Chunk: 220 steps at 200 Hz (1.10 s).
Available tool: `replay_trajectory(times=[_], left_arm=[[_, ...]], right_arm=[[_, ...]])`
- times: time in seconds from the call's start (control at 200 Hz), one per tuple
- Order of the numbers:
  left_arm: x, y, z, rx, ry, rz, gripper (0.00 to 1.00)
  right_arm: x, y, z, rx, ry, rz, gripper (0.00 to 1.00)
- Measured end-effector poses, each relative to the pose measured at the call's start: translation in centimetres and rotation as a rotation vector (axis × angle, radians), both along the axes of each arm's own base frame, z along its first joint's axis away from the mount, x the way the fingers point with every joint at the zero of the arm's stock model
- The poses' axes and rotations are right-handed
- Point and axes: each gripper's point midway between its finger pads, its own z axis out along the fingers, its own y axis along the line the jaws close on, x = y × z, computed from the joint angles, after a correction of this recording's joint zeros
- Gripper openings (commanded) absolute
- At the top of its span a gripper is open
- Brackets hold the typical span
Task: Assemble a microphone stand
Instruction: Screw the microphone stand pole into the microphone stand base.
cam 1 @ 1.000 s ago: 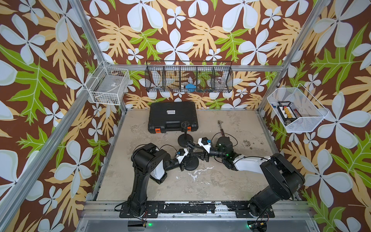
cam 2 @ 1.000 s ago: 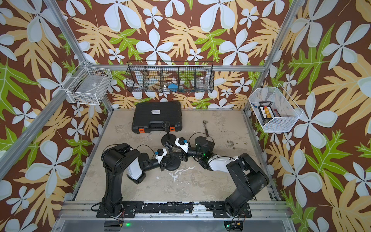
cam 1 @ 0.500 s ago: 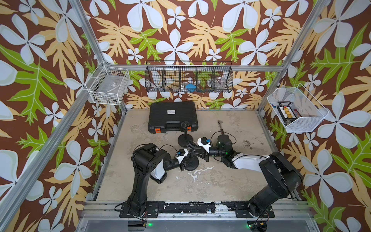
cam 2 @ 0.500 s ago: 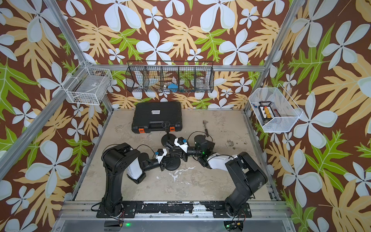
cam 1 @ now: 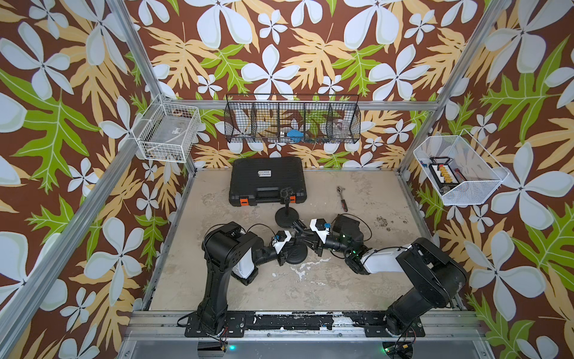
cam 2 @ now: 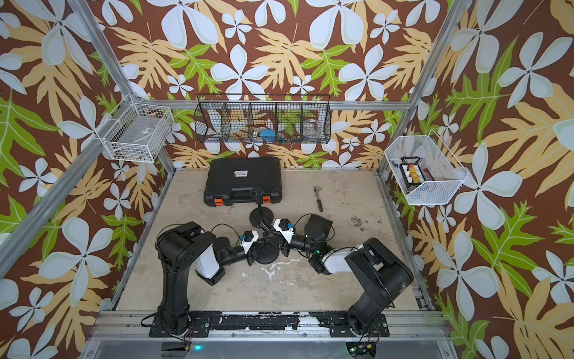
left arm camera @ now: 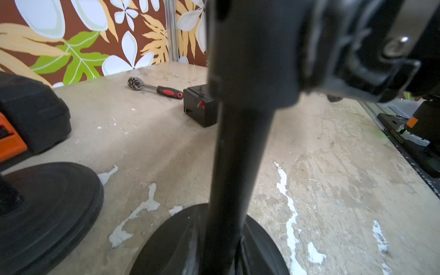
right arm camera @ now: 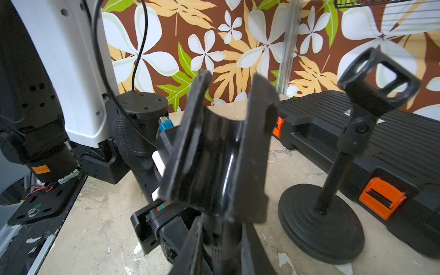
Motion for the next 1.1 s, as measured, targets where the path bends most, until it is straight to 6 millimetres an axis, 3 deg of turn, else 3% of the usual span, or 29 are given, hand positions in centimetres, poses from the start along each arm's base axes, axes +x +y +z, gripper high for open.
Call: replay_trajectory(times=[0.21,0.671,0.856,0.936,1.041,1.101], left_arm=[[-0.5,0.0,2.0,-0.037,-0.014,-0.017,0.33],[-0.5,0.2,1.8,-0.05,0.017,0.0,0.34],[-0.2,0.2,1.5,-0.048,0.023,0.013,0.16],[-0.2,0.1,1.5,-0.043,-0.001,0.003,0.13],[-0.3,0.1,1.4,-0.037,-0.017,0.0,0.12],[-0.3,0.1,1.2,-0.035,-0.015,0.0,0.12]], right_arm=[[-0.4,0.8,0.2,-0.015,-0.003,-0.134,0.0],[-0.1,1.4,0.0,-0.056,0.019,-0.452,0.0],[0.0,1.2,0.0,-0.051,0.031,-0.474,0.0],[-0.1,1.3,0.0,-0.044,0.042,-0.468,0.14],[0.0,1.1,0.3,-0.044,0.051,-0.44,0.47],[-0.1,0.6,-0.3,-0.057,0.081,-0.402,0.58]])
